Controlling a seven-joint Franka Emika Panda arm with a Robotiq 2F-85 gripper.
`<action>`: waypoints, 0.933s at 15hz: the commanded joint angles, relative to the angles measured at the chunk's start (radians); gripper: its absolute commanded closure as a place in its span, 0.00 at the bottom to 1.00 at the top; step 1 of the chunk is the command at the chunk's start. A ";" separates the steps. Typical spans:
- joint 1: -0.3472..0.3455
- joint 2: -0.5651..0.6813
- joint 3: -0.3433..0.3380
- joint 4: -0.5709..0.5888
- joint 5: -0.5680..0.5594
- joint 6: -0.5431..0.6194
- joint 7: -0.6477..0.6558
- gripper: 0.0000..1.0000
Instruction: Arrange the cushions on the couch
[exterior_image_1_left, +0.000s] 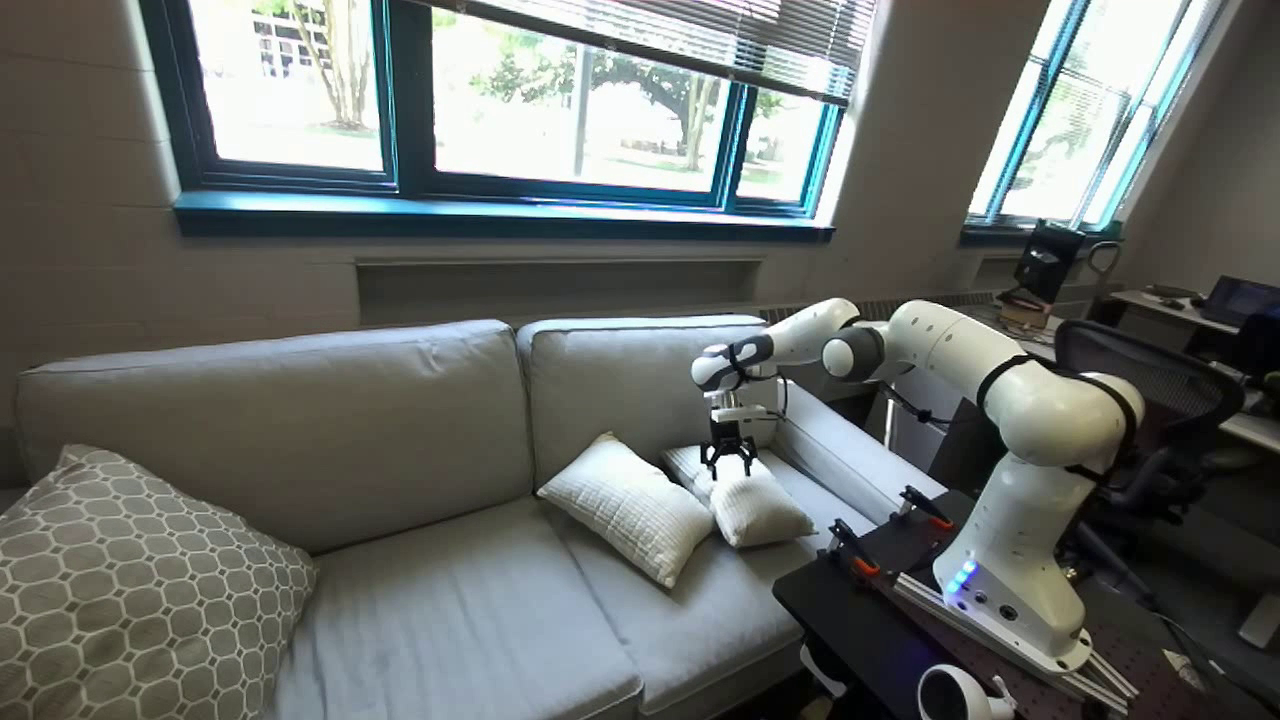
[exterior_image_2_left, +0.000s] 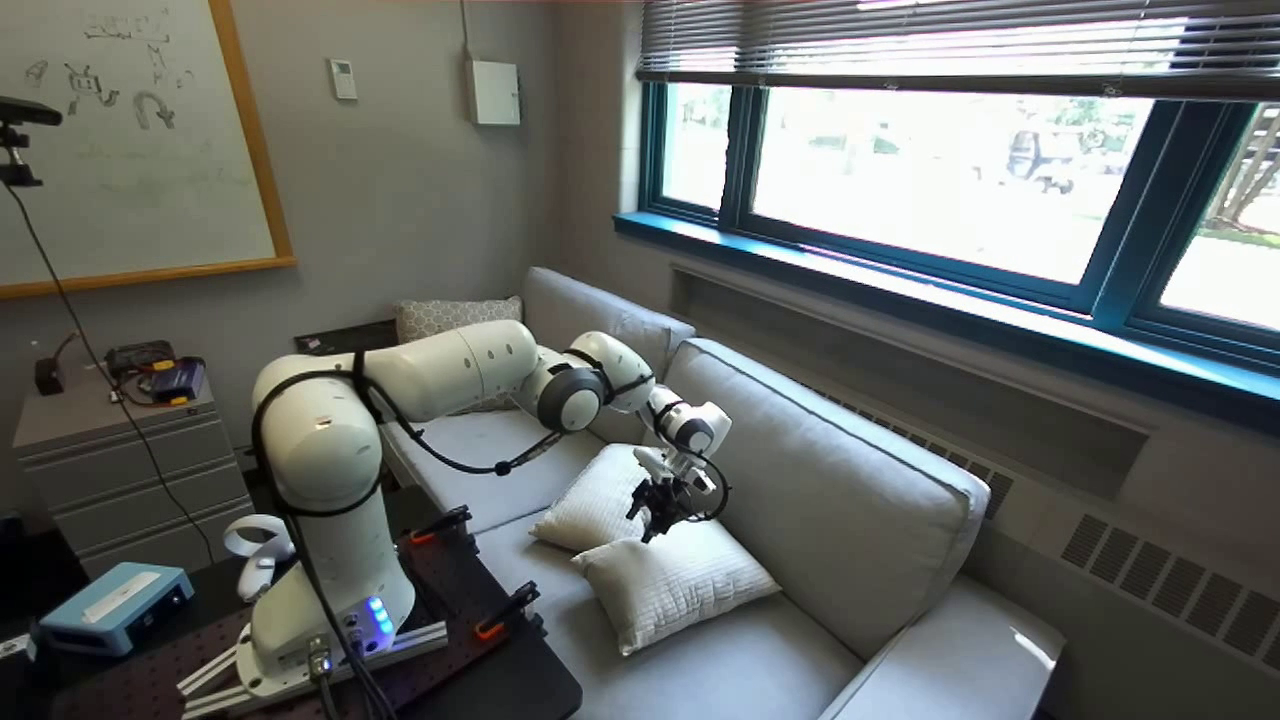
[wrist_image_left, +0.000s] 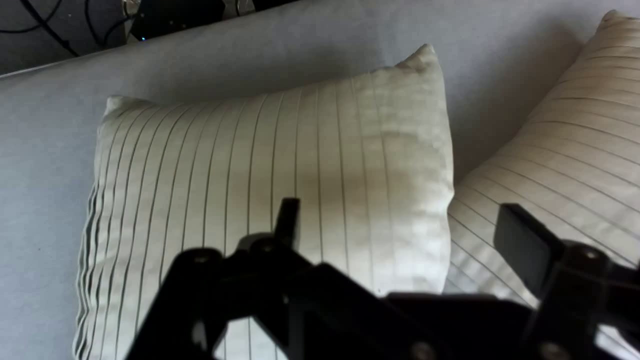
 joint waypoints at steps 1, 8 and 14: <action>-0.028 0.023 0.013 0.012 0.043 -0.049 0.040 0.00; -0.075 0.029 -0.006 -0.019 0.123 -0.066 0.147 0.00; -0.015 0.029 -0.063 -0.027 0.116 0.194 0.400 0.00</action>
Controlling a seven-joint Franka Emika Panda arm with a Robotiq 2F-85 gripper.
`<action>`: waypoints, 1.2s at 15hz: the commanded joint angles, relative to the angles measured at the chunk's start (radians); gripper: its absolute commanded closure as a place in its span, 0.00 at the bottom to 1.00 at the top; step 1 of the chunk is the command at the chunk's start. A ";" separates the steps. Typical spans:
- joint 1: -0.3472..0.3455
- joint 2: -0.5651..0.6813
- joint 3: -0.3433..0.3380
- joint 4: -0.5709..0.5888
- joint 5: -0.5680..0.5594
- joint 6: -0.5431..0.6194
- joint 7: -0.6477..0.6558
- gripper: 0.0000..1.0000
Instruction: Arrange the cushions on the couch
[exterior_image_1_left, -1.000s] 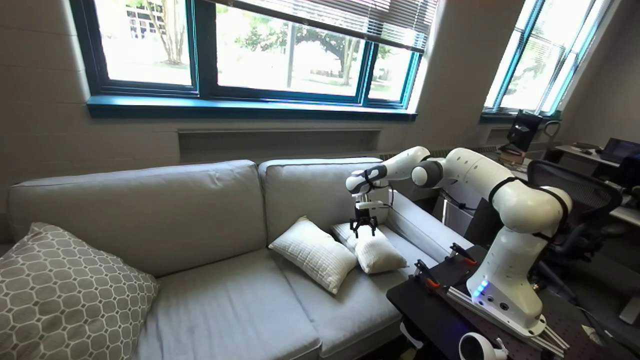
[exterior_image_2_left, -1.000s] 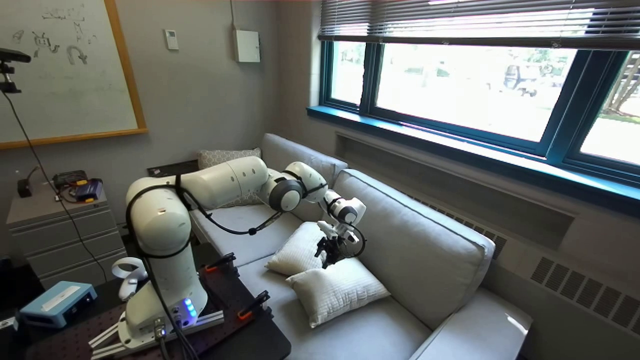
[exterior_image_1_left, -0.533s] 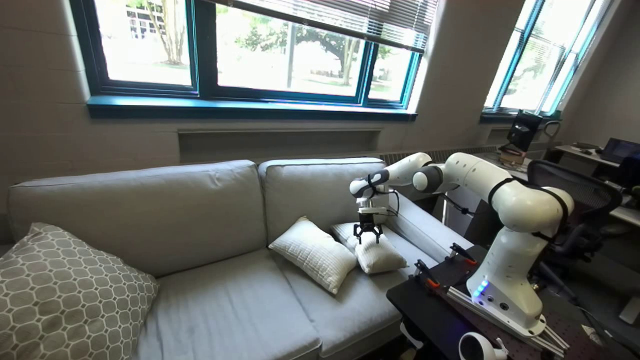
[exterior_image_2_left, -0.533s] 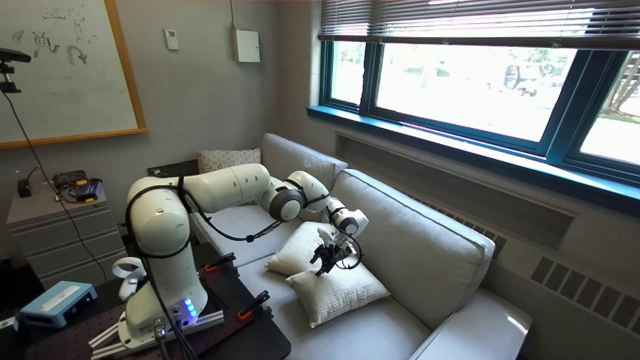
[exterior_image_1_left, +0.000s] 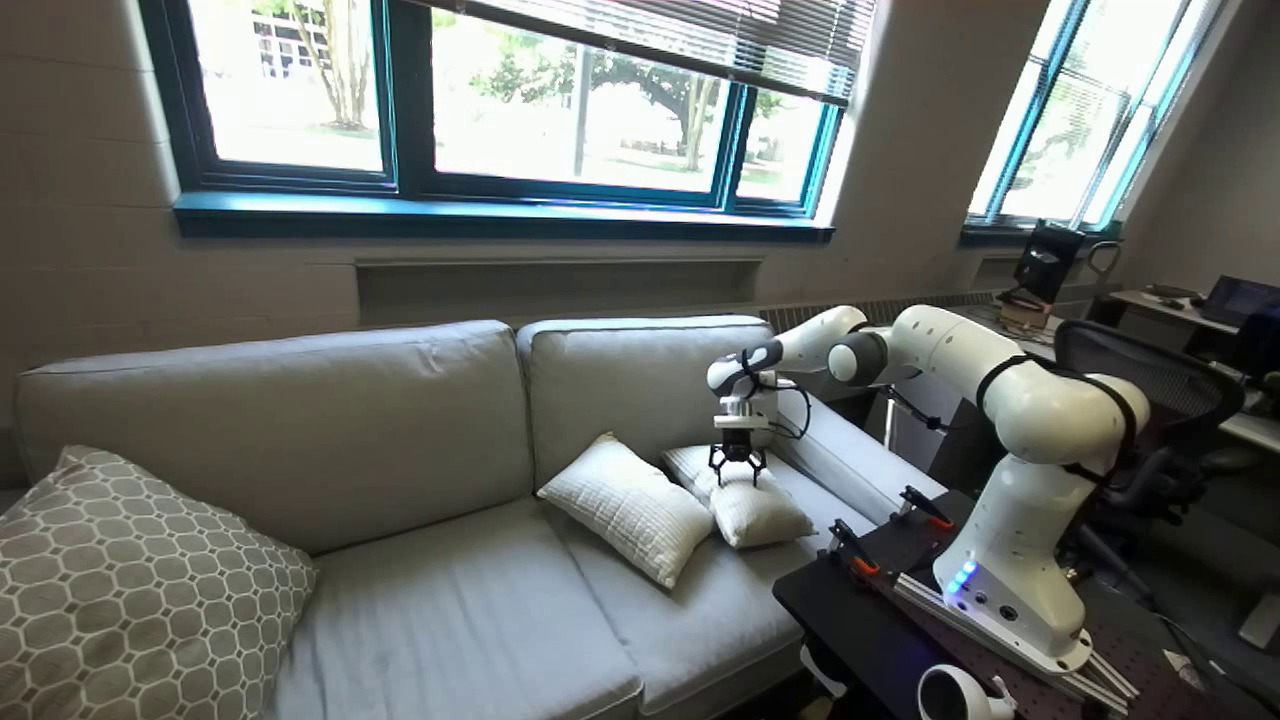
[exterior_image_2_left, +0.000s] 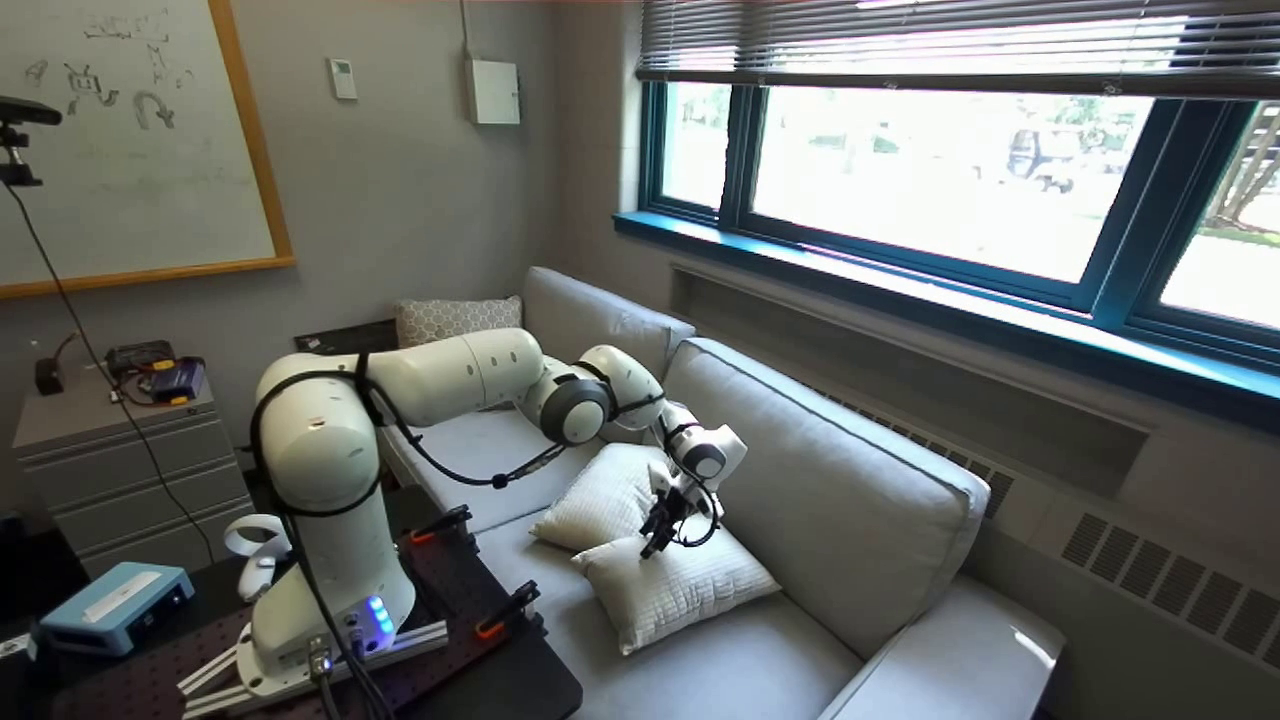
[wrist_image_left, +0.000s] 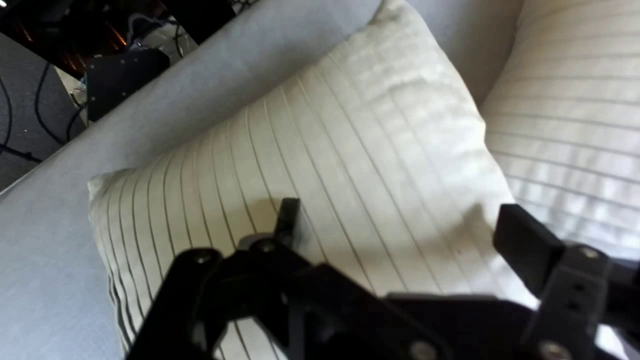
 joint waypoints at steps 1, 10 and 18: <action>0.063 0.000 -0.040 -0.011 -0.017 0.155 0.152 0.00; 0.195 -0.001 -0.162 -0.071 -0.204 0.196 0.507 0.40; 0.184 -0.013 -0.165 -0.049 -0.275 0.191 0.598 0.98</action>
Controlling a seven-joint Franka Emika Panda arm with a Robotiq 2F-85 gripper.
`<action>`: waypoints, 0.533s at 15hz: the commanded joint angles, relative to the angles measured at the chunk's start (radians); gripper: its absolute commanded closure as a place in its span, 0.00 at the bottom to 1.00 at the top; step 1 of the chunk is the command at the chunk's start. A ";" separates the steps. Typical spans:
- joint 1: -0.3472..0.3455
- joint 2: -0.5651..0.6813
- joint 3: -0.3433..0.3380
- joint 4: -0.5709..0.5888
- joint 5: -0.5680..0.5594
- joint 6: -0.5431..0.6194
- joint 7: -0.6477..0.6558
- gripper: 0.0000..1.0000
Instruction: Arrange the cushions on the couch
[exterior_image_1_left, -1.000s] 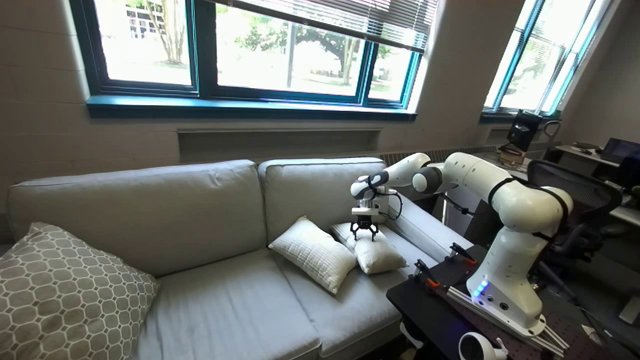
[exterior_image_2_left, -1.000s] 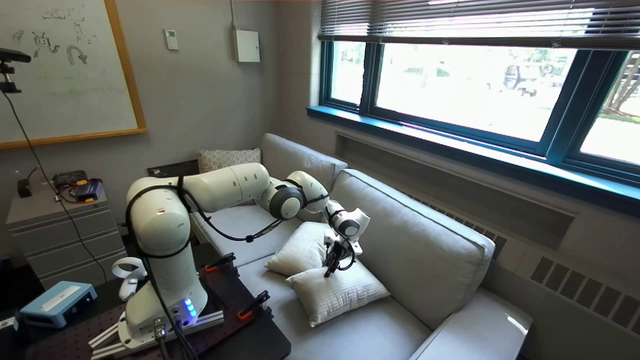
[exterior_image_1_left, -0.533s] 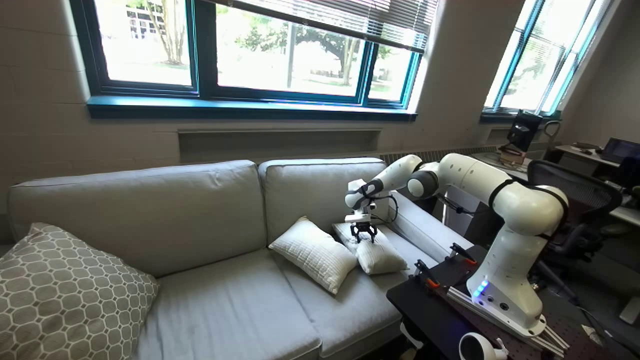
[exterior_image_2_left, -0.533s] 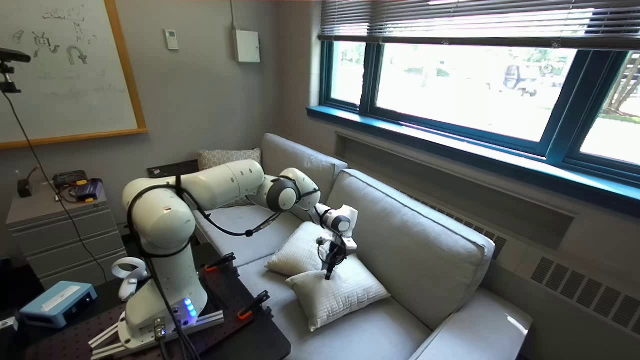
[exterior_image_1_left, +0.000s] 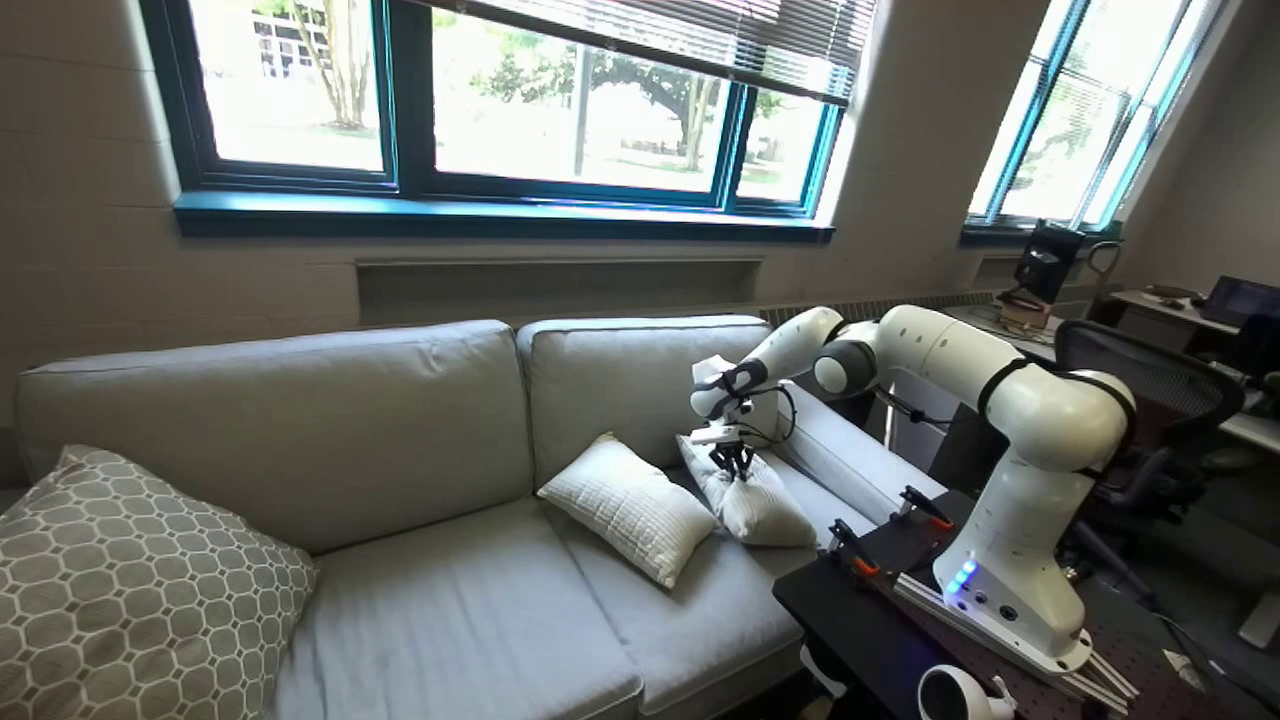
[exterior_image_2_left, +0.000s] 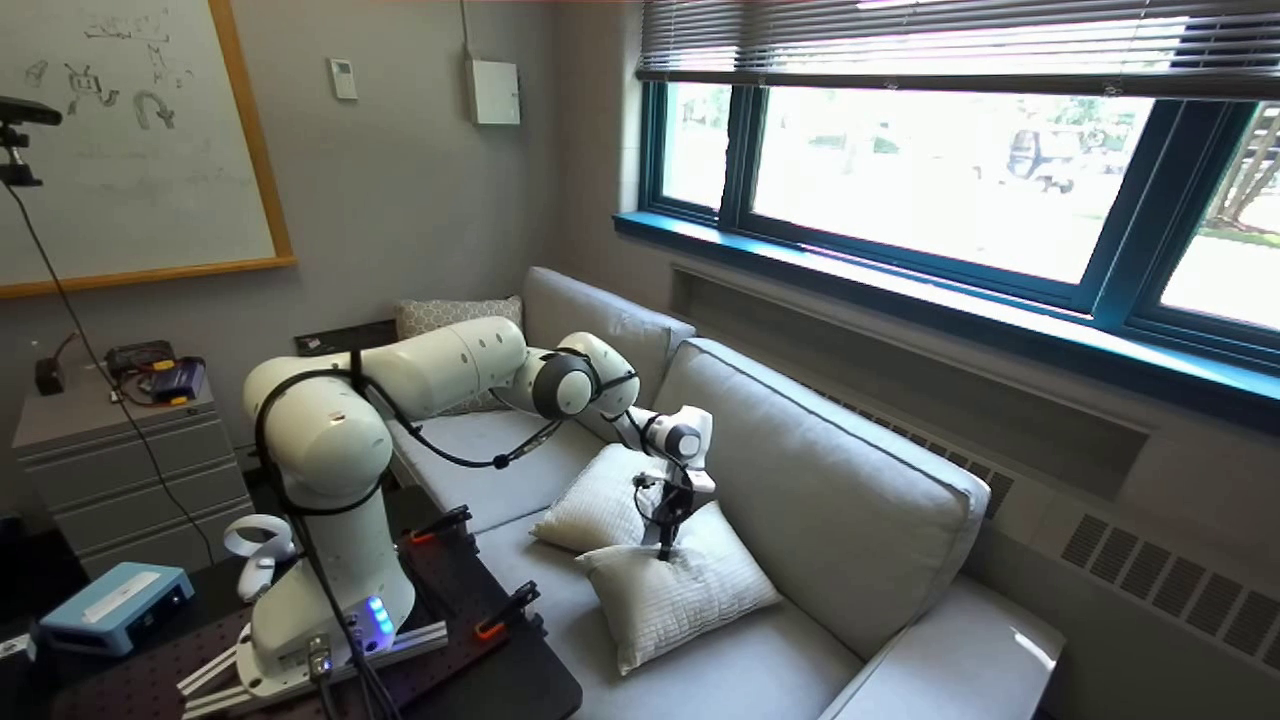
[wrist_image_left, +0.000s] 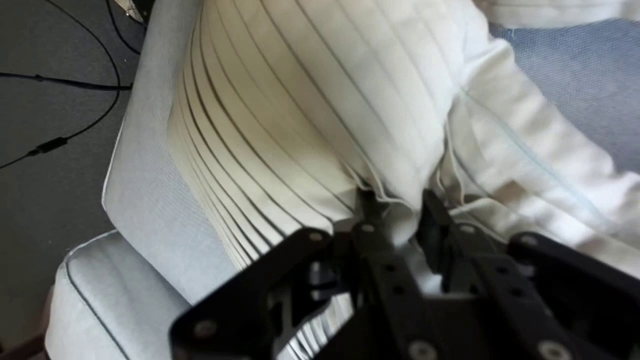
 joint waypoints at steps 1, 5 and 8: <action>-0.016 -0.002 -0.014 0.017 -0.040 -0.007 0.049 1.00; -0.046 -0.009 -0.064 0.019 -0.077 0.038 0.120 0.99; -0.085 -0.011 -0.108 -0.007 -0.115 0.100 0.201 0.99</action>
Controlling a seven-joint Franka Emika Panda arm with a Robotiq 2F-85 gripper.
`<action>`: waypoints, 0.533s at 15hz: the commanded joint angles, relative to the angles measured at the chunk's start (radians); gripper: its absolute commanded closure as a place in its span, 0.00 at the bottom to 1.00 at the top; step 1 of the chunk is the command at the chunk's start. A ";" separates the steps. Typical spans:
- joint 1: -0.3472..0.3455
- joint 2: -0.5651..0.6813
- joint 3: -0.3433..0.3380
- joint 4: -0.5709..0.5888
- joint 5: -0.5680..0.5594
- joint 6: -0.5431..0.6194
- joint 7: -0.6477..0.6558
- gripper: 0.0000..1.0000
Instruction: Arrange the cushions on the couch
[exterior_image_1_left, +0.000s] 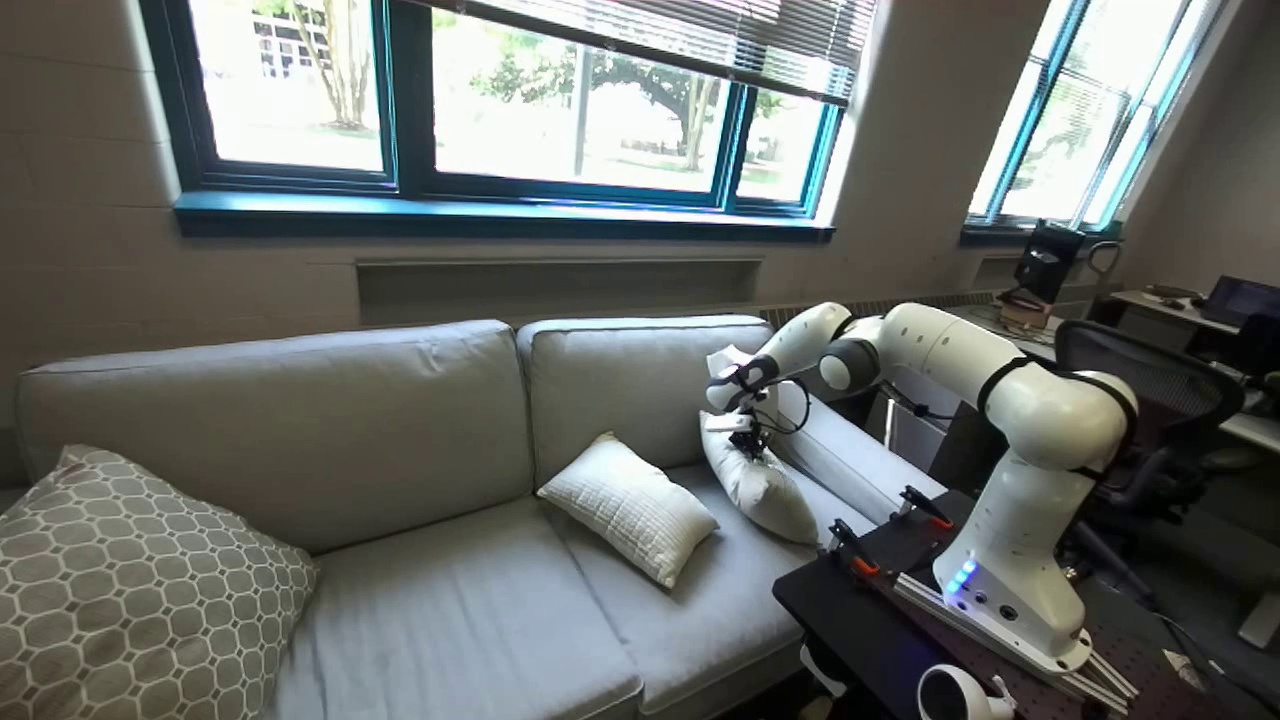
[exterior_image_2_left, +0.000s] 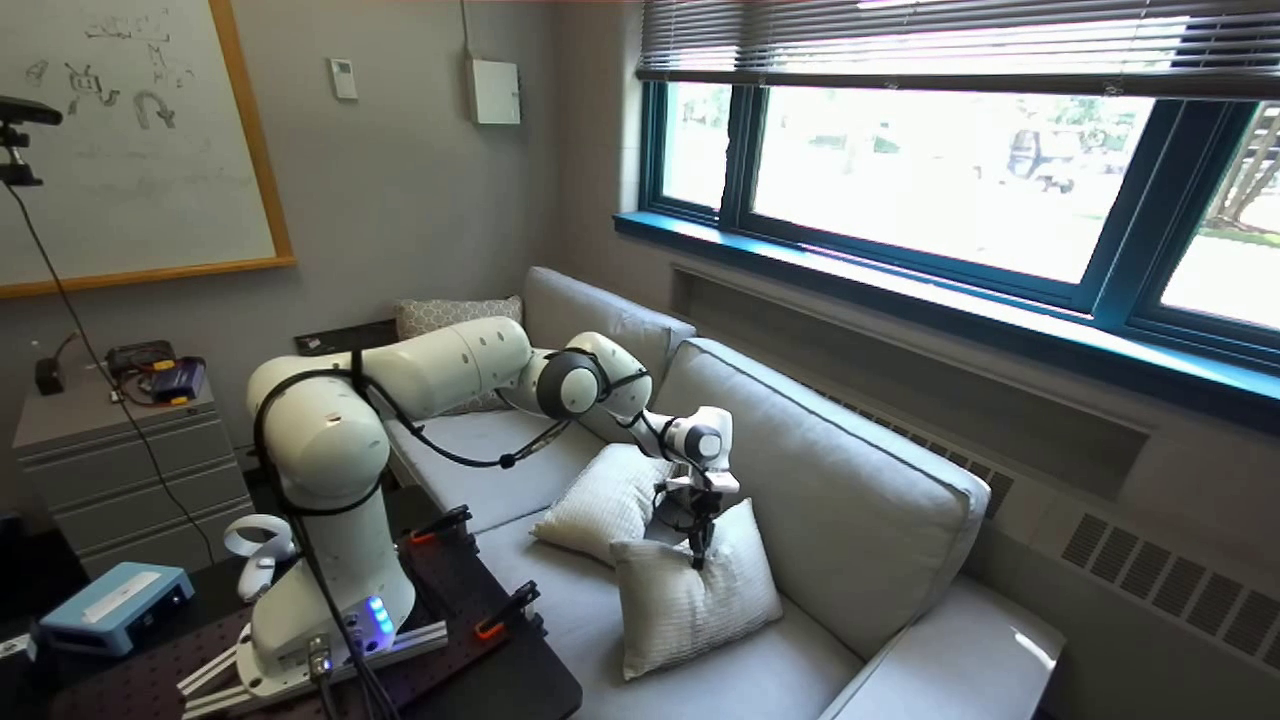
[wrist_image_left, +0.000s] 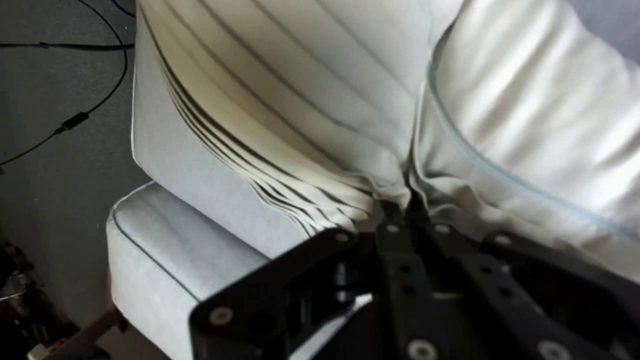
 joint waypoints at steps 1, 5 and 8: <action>-0.059 0.000 -0.040 -0.028 -0.061 0.085 0.105 0.99; -0.136 0.000 -0.074 -0.076 -0.095 0.195 0.197 0.99; -0.188 0.000 -0.106 -0.130 -0.115 0.291 0.266 0.99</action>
